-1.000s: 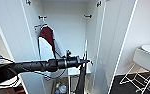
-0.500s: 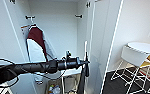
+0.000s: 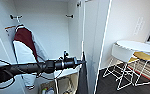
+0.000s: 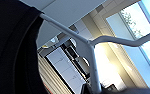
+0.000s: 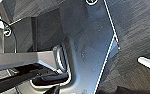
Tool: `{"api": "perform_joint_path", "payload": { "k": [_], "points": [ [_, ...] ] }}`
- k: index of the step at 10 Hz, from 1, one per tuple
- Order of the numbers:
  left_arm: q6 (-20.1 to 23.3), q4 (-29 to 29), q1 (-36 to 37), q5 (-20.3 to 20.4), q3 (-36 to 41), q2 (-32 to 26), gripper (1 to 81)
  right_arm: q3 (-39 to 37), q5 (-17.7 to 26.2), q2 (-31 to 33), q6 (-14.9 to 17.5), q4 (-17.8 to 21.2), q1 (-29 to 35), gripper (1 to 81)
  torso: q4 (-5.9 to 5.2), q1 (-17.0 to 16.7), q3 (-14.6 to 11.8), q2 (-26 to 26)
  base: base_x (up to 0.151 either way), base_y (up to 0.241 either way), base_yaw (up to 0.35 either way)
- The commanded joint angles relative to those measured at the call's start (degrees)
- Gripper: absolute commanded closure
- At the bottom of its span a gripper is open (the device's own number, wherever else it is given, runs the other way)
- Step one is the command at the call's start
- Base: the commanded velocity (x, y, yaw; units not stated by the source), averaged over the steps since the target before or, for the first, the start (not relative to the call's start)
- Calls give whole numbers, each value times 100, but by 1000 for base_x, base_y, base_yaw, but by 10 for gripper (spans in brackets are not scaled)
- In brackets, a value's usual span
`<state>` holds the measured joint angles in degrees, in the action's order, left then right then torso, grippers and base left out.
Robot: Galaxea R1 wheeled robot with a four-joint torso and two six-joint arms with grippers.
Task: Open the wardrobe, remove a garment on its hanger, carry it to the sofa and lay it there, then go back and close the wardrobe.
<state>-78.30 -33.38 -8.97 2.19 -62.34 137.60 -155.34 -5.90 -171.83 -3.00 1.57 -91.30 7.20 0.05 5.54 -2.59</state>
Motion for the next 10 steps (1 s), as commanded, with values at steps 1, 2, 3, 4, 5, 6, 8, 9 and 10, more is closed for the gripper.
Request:
{"api": "perform_joint_path", "payload": {
  "k": [1, 2, 3, 4, 5, 6, 8, 9, 10],
  "points": [
    [60, -160, 972, 194, 178, -91, 811, 15, 344, 76, -16, 36, 151, 10, 0, 0, 0, 0, 0, 0, -246],
    [52, -160, 963, 177, 214, -118, 811, 23, 335, 102, -60, 54, 151, 10, 0, 0, 0, 0, 0, 0, -246],
    [52, -151, 936, 176, 214, -152, 811, 40, 283, 85, -174, 184, 142, 10, 0, 0, 0, 0, 0, 0, -246],
    [52, -160, 901, 176, 249, -188, 811, 49, 265, 41, -254, 562, 133, 10, 0, 0, 0, 0, 0, 0, -247],
    [60, -160, 892, 176, 275, -223, 811, 49, 256, 32, -254, 853, 124, 10, 0, 0, 0, 0, 0, 0, -247],
    [60, -160, 892, 176, 275, -249, 811, 32, 256, 32, -254, 880, 124, 10, 0, 0, 0, 0, 0, 0, -247],
    [69, -160, 892, 185, 275, -267, 811, 23, 256, 49, -254, 880, 124, 10, 0, 0, 0, 0, 0, 0, -247],
    [86, -160, 892, 185, 283, -267, 811, 23, 256, 41, -254, 871, 124, 10, 0, 0, 0, 0, 0, 0, -247],
    [87, -160, 892, 193, 293, -275, 811, 14, 256, 41, -254, 889, 124, 10, 0, -2, 0, -2, 0, 0, -247]
  ]
}}
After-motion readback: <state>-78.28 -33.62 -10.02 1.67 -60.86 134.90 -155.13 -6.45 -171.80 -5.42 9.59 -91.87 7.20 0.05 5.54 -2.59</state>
